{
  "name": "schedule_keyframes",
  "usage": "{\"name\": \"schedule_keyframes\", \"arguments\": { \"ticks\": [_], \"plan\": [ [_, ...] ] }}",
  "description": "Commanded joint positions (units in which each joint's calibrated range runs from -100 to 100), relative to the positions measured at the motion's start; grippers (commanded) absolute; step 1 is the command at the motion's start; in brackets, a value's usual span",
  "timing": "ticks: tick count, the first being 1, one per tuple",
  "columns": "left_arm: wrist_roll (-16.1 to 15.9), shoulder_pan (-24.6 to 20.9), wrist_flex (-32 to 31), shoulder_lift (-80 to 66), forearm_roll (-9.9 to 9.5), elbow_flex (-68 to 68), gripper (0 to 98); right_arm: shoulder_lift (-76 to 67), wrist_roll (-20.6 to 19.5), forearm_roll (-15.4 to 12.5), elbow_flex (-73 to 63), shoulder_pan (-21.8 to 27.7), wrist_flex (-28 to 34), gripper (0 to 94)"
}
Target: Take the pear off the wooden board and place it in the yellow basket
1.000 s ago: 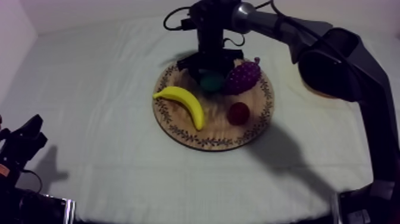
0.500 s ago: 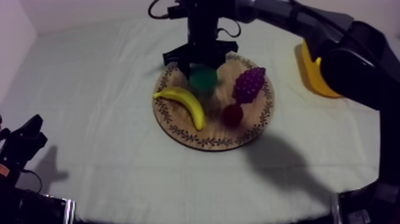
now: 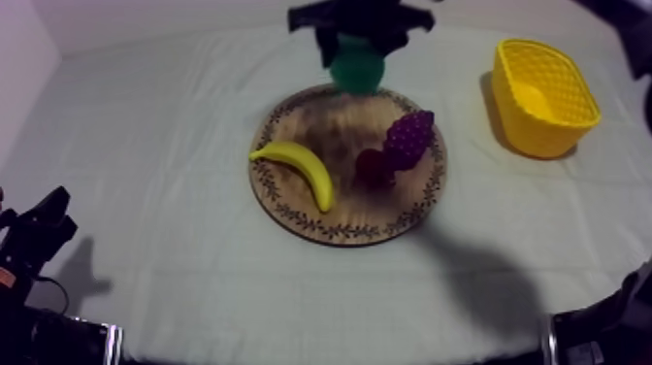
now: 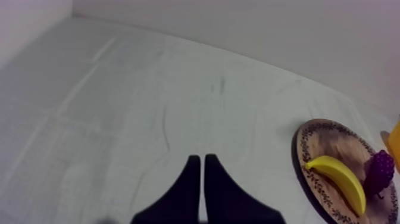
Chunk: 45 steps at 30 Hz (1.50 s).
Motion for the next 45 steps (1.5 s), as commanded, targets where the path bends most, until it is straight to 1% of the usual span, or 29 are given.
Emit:
{"name": "schedule_keyframes", "arguments": {
  "ticks": [1,7,14,24,28,34,41,45],
  "plan": [
    [0.0,0.0,0.0,0.0,0.01,0.0,0.1,-4.3,0.3,0.4,0.7,1.0,-0.2,33.6],
    [0.0,0.0,0.0,0.0,0.01,0.0,0.1,-10.0,1.3,0.9,3.5,5.2,-0.2,33.6],
    [0.0,0.0,0.0,0.0,0.01,0.0,0.1,-13.7,3.4,1.9,4.9,12.3,-0.1,33.8],
    [0.0,0.0,0.0,0.0,0.01,0.0,0.1,-13.5,6.1,4.2,6.4,21.5,-0.4,36.2],
    [0.0,0.0,0.0,0.0,0.01,0.0,0.1,-12.1,6.7,4.7,8.5,24.5,-2.0,36.7],
    [0.0,0.0,0.0,0.0,0.01,0.0,0.1,-8.0,6.9,5.1,12.0,27.6,-5.7,36.7],
    [0.0,0.0,0.0,0.0,0.01,0.0,0.1,-1.5,7.1,5.5,13.2,29.8,-9.4,36.4],
    [0.0,0.0,0.0,0.0,0.01,0.0,0.1,1.9,7.4,5.7,14.7,30.4,-10.9,39.6]
  ]
}}
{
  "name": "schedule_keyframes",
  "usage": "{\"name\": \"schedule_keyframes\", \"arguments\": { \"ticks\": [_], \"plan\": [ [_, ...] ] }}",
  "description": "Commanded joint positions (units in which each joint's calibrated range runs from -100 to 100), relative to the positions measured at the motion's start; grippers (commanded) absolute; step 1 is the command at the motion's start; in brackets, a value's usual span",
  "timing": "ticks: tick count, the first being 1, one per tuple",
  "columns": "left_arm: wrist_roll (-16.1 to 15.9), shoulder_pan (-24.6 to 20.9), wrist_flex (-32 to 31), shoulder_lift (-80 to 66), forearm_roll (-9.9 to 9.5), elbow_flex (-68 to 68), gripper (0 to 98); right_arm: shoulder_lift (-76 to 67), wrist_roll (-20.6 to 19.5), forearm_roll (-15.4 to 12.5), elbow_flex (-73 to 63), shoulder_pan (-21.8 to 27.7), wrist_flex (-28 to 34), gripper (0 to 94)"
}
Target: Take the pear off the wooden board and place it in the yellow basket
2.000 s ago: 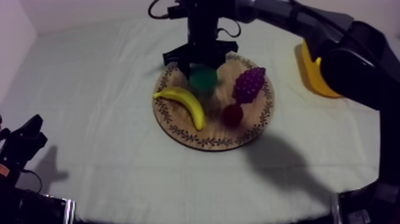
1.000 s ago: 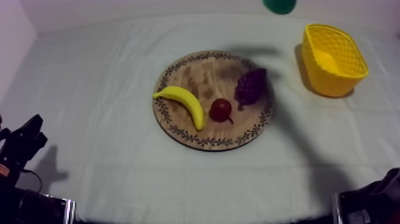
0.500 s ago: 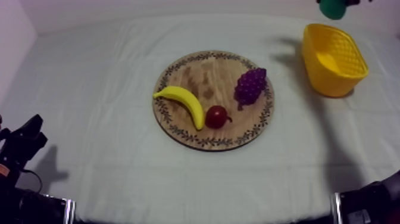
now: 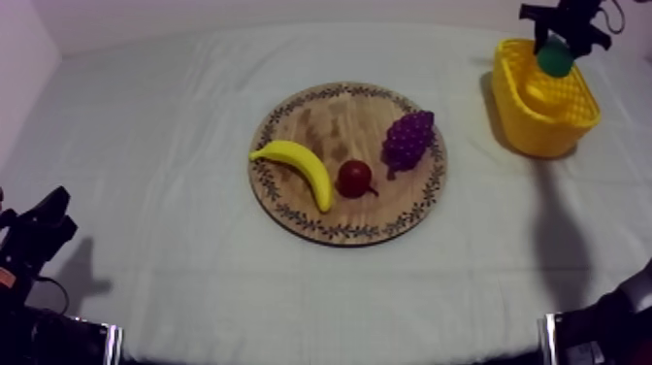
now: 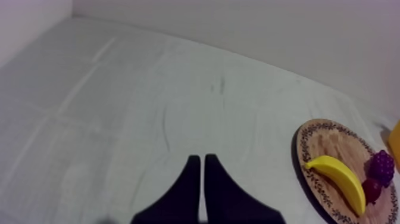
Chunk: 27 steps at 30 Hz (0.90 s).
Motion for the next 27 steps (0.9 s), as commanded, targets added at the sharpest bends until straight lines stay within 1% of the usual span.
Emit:
{"name": "schedule_keyframes", "arguments": {
  "ticks": [1,8,14,19,24,27],
  "plan": [
    [0.0,0.0,0.0,0.0,0.01,0.0,0.1,1.8,0.3,0.1,0.6,0.1,-0.2,41.3],
    [0.0,0.0,0.0,0.0,0.01,0.0,0.1,5.6,1.6,-0.5,1.0,0.5,-0.4,57.5],
    [0.0,0.0,0.0,0.0,0.01,0.0,0.1,6.0,2.2,-1.3,-0.6,0.6,0.3,66.3],
    [0.0,0.0,0.0,0.0,0.01,0.0,0.1,3.5,2.2,-1.6,-1.8,0.8,0.4,65.3],
    [0.0,0.0,0.0,0.0,0.01,0.0,0.1,-1.5,2.9,-2.4,-2.1,1.0,0.0,58.4],
    [0.0,0.0,0.0,0.0,0.01,0.0,0.1,-5.3,3.2,-2.6,-1.5,0.6,0.1,56.4]
  ]
}}
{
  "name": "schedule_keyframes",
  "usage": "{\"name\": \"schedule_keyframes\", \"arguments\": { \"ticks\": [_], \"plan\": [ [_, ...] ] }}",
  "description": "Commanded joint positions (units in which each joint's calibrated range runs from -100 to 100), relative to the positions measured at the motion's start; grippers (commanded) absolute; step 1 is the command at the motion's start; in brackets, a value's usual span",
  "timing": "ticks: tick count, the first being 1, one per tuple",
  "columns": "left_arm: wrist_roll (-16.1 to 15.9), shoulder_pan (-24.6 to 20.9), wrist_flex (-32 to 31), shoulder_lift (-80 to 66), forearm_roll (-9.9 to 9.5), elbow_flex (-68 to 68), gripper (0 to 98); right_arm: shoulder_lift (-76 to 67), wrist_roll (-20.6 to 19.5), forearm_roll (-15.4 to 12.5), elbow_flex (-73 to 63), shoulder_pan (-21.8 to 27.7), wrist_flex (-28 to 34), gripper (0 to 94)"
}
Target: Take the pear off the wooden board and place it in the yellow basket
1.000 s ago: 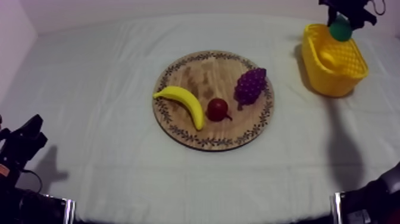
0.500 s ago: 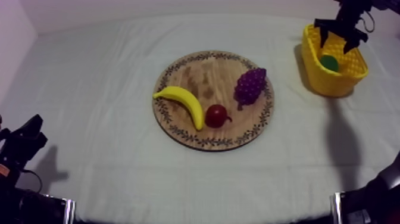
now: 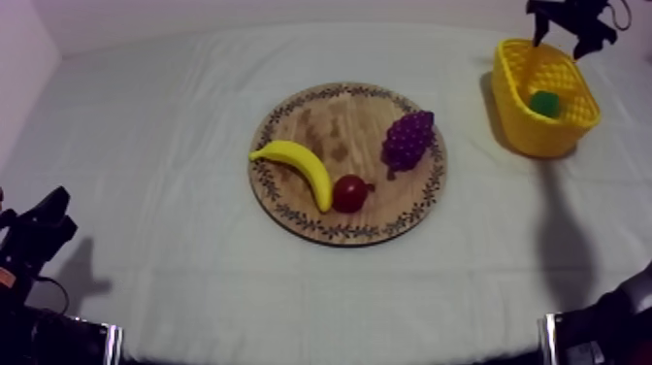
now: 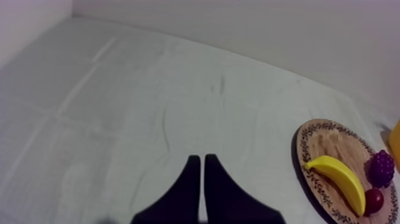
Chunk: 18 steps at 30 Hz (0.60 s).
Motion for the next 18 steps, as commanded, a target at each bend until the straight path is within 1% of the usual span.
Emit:
{"name": "schedule_keyframes", "arguments": {
  "ticks": [1,3,6,11,18],
  "plan": [
    [0.0,0.0,0.0,0.0,0.01,0.0,0.1,-3.6,0.0,-0.2,0.8,-0.4,-0.4,56.1],
    [0.0,0.0,0.0,0.0,0.01,0.0,0.1,-6.5,-0.4,-0.2,2.0,-1.0,-1.2,55.3],
    [0.0,0.0,0.0,0.0,0.01,0.0,0.1,-11.6,-1.6,-0.1,5.1,-2.0,-4.4,52.6],
    [0.0,0.0,0.0,0.0,0.01,0.0,0.1,-21.3,-4.1,0.4,14.2,-4.5,-12.7,45.5],
    [0.0,0.0,0.0,0.0,0.01,0.0,0.1,-38.2,-7.1,0.7,31.2,-9.7,-24.0,35.6]
  ]
}}
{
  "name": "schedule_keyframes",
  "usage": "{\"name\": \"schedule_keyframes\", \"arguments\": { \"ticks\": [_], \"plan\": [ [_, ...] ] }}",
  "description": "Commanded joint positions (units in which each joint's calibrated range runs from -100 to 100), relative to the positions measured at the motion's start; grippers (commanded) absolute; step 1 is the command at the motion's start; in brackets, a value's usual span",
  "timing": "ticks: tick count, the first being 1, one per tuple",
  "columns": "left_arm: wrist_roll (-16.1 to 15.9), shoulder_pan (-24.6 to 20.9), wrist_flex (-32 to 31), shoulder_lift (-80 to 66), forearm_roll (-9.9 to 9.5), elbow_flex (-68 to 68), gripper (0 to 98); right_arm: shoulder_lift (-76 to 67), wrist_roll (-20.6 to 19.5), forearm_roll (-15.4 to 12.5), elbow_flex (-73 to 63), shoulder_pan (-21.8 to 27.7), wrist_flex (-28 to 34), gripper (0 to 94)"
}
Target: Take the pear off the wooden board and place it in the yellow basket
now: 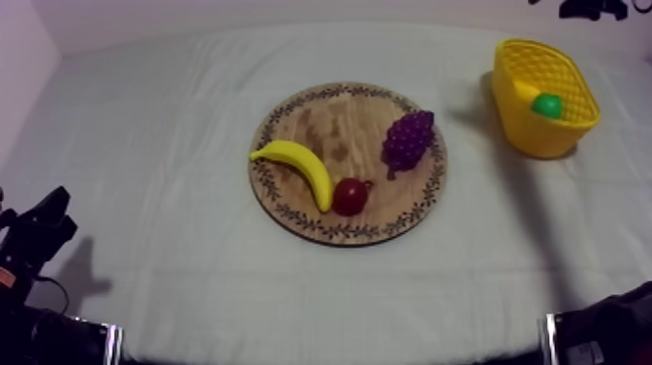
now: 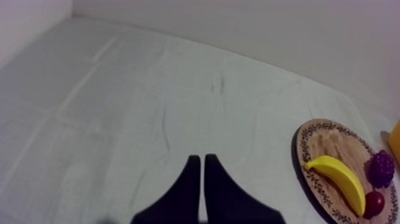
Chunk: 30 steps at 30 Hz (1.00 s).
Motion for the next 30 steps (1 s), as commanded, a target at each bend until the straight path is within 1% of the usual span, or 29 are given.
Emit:
{"name": "schedule_keyframes", "arguments": {
  "ticks": [1,4,8,10,18,24,30],
  "plan": [
    [0.0,0.0,0.0,0.0,0.01,0.0,0.1,-10.5,-0.7,0.1,9.6,-2.1,-4.8,34.0],
    [0.0,0.0,0.0,0.0,0.01,0.0,0.1,-18.4,-1.3,0.3,16.6,-3.7,-8.5,28.1],
    [0.0,0.0,0.0,0.0,0.01,0.0,0.1,-28.9,-1.0,0.0,26.2,-4.4,-13.9,18.3],
    [0.0,0.0,0.0,0.0,0.01,0.0,0.1,-34.1,-0.5,-0.5,31.0,-4.4,-15.9,14.1],
    [0.0,0.0,0.0,0.0,0.01,0.0,0.1,-52.6,2.8,-3.2,47.8,-3.7,-20.9,3.3],
    [0.0,0.0,0.0,0.0,0.01,0.0,0.1,-65.4,6.8,-5.9,59.4,-2.5,-21.5,0.8],
    [0.0,0.0,0.0,0.0,0.01,0.0,0.1,-77.2,8.2,-8.7,71.1,-1.0,-21.0,0.4]
  ]
}}
